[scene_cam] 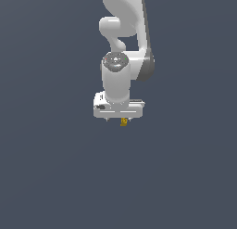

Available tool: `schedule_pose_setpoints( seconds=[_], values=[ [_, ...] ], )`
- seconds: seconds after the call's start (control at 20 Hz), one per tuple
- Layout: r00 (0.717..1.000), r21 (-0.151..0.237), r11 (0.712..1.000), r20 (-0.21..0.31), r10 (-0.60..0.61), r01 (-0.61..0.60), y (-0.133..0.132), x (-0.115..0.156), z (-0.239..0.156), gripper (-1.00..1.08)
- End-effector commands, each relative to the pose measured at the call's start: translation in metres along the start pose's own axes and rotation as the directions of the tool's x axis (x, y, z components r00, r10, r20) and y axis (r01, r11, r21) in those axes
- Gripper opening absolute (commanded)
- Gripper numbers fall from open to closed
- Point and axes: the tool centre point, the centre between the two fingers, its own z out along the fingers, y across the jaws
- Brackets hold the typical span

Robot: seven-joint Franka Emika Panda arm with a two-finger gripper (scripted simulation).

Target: Pick up the object and move it to a goal position.

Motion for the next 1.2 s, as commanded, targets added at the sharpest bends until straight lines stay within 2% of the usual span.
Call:
schedule_pose_setpoints(
  seconds=[0.0,0.65,1.15],
  values=[
    [1.000,-0.002,1.000,-0.001,0.003,-0.003,-0.003,-0.004,0.007,1.00],
    [0.999,-0.020,0.999,-0.017,0.034,-0.034,-0.027,-0.051,0.067,1.00],
    [0.999,-0.024,0.999,-0.023,0.043,-0.043,-0.034,-0.068,0.084,1.00]
  ],
)
